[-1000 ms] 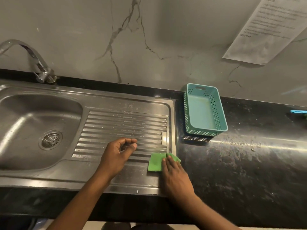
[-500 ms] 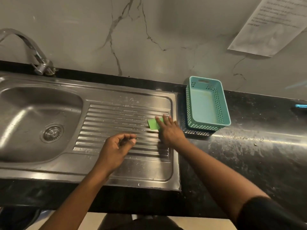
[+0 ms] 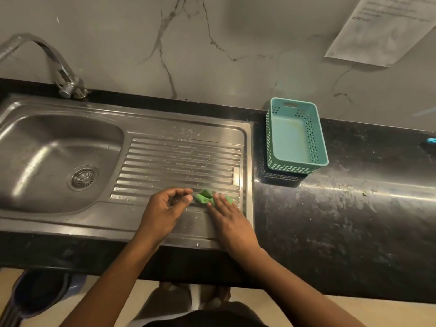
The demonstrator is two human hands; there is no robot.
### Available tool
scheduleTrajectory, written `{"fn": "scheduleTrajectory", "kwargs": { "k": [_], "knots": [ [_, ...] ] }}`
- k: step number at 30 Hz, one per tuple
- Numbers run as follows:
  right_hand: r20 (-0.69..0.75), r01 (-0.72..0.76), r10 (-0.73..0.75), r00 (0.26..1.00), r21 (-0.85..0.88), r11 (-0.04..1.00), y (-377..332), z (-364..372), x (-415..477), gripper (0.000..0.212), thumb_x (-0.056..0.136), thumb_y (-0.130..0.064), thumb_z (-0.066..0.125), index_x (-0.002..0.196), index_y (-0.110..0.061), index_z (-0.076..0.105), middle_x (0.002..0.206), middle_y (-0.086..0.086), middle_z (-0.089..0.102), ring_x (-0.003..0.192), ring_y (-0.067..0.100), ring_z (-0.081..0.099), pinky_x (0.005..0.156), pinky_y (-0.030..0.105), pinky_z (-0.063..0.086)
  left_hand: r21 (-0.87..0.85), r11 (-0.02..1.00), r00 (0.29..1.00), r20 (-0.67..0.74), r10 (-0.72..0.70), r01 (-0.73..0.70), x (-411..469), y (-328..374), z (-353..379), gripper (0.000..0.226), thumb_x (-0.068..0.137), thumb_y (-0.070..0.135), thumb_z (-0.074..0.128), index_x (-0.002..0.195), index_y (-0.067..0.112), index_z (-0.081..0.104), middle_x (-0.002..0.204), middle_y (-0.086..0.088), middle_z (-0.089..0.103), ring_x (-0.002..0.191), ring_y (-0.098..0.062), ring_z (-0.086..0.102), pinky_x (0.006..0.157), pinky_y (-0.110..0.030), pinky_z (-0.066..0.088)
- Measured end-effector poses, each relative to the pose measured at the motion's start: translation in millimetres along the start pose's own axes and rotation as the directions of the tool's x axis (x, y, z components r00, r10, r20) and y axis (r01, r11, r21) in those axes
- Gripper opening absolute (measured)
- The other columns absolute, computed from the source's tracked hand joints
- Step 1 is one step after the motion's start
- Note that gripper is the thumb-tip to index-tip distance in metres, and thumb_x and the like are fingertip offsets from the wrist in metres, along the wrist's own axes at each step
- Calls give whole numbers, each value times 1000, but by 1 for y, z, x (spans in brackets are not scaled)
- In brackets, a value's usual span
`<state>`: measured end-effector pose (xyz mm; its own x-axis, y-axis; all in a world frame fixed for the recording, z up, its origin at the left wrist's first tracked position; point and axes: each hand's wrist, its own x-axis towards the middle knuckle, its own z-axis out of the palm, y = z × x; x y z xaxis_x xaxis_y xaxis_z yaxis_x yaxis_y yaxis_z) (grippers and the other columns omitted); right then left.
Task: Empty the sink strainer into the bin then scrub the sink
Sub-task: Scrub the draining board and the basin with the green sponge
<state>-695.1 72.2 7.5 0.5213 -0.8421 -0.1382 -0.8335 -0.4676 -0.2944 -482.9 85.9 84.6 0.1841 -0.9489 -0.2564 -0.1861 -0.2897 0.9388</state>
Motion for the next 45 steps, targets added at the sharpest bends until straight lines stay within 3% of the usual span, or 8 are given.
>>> {"fn": "scheduleTrajectory", "kwargs": {
  "k": [5,15,19,23,27,30,37,45],
  "knots": [
    [15,-91,94,996,-117,989,17,-30,11,52,106,-26,51,157,-26,39,153,10,53,137,32,51,106,48,50,18,1000,999,41,8,-9,-3,0,-3,19,97,20,73,104,37,79,106,17,81,103,-4,74,98,-43,61],
    [-123,-268,240,963,-337,903,8,-37,21,53,95,-42,54,141,-16,55,146,7,50,131,31,51,108,48,42,53,999,980,199,-16,6,19,-10,-59,16,98,24,73,110,32,80,109,9,81,107,-9,74,103,-47,59],
    [-62,-359,354,933,-191,914,-8,-40,28,70,90,-29,69,153,-22,40,124,9,64,104,31,66,85,47,58,63,998,960,280,-8,-11,32,-16,-88,15,97,25,74,106,36,81,108,13,81,105,-8,75,102,-43,59],
    [-267,-589,585,766,73,805,-7,-51,45,33,102,-25,53,135,-19,55,97,13,71,81,37,68,65,44,57,85,996,942,337,-4,-26,45,-22,-115,15,96,28,75,105,37,81,108,14,81,105,-4,75,103,-42,59],
    [-130,-617,615,778,28,787,-19,-37,62,43,109,-31,38,140,-4,50,136,23,59,122,44,61,95,52,55,84,996,940,342,2,-33,55,-23,-133,15,96,29,75,106,39,81,114,14,80,110,-7,74,106,-47,57],
    [-26,-605,605,796,8,796,-28,-13,68,66,111,-42,30,166,-13,11,173,22,11,160,40,15,129,53,22,79,997,947,320,-4,-22,60,-24,-144,16,96,31,74,108,40,81,118,16,79,112,-7,73,105,-49,58],
    [-187,-679,699,690,170,715,-51,11,85,75,100,-4,48,167,-11,16,174,16,15,162,31,10,132,46,12,44,999,951,310,-7,-7,67,-28,-158,18,98,26,73,109,38,81,115,14,80,110,-5,74,98,-43,61],
    [-117,-347,375,920,201,916,-192,36,141,60,105,-13,45,163,-11,30,172,12,25,160,29,17,132,40,6,-1,999,958,283,39,-40,80,-15,-161,17,97,19,73,107,30,81,108,11,82,106,-9,76,93,-34,60]
  ]
}}
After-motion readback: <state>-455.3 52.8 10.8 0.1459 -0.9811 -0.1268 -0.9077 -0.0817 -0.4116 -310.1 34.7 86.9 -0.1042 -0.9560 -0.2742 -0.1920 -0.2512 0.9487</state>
